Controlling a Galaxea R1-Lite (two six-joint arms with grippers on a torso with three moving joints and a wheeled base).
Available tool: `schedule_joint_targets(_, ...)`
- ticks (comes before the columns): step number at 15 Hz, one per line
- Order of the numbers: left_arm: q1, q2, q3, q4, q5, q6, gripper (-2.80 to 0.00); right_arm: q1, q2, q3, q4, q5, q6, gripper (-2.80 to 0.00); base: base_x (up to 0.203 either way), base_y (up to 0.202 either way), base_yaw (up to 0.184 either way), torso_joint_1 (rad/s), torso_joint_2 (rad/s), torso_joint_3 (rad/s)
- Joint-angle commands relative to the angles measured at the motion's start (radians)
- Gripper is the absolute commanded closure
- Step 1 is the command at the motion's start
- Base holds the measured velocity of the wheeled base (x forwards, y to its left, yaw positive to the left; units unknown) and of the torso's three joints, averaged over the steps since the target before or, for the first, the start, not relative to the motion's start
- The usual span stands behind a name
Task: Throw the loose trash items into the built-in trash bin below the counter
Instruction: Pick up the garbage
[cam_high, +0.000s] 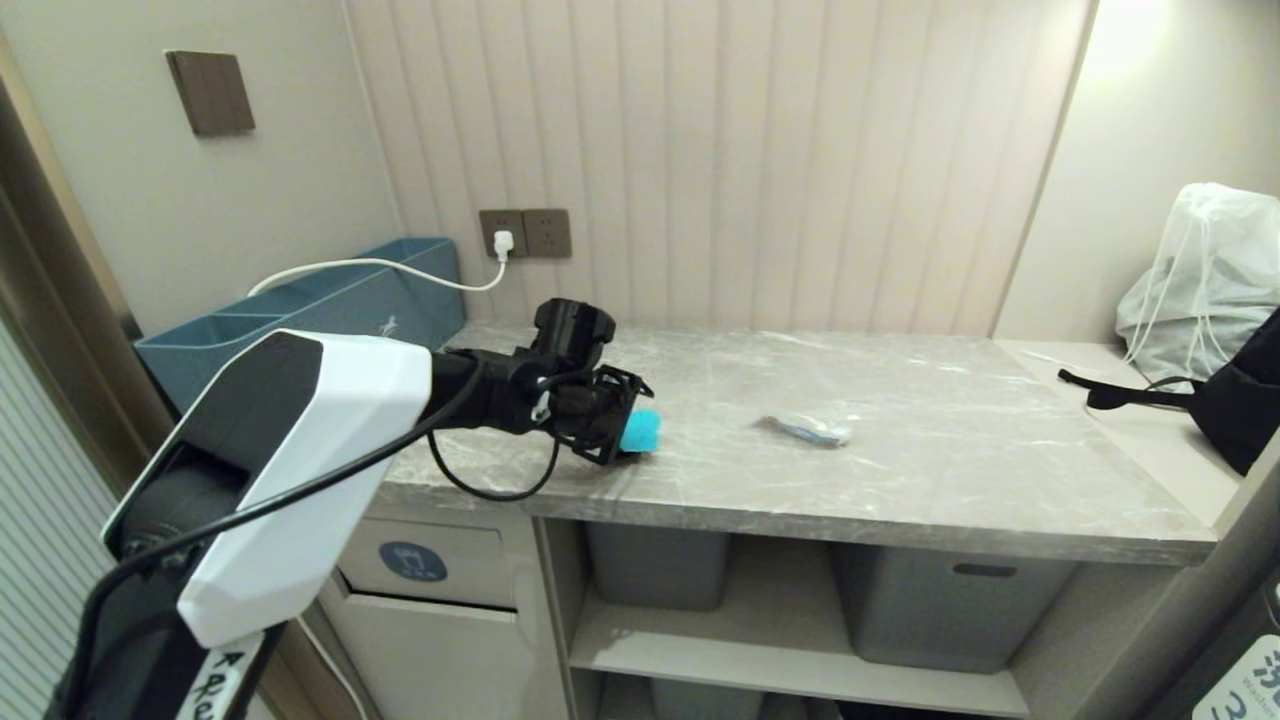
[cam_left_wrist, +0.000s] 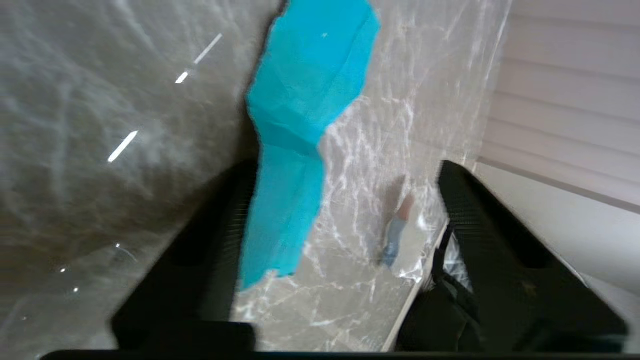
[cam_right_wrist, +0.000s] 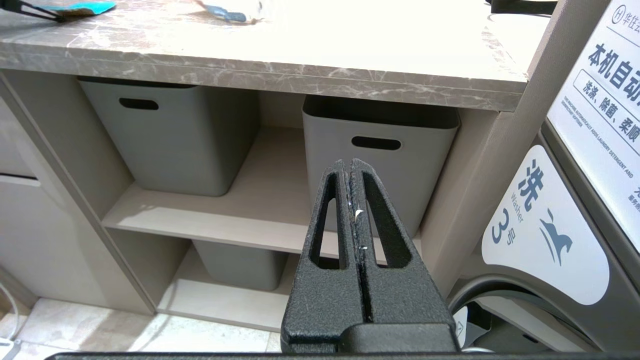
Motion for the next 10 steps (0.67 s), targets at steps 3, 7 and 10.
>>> schedule_joint_targets(3,0.000,0.004,-0.001,0.000,-0.001,-0.008,0.00,0.000,0.000,0.000,0.000,0.000,0.000,0.00,0.000,0.000,0.000,0.000,0.00,0.000)
schedule_joint_targets(7,0.000,0.002,0.000,-0.002,-0.003,-0.009,0.00,0.000,0.000,0.000,0.000,0.000,0.000,0.00,0.000,0.000,0.000,0.000,0.00,0.000)
schedule_joint_targets(10,0.001,-0.020,0.000,0.000,-0.002,-0.011,0.00,0.000,0.000,0.000,0.000,0.000,0.000,0.00,0.000,0.000,0.000,0.000,0.00,0.000)
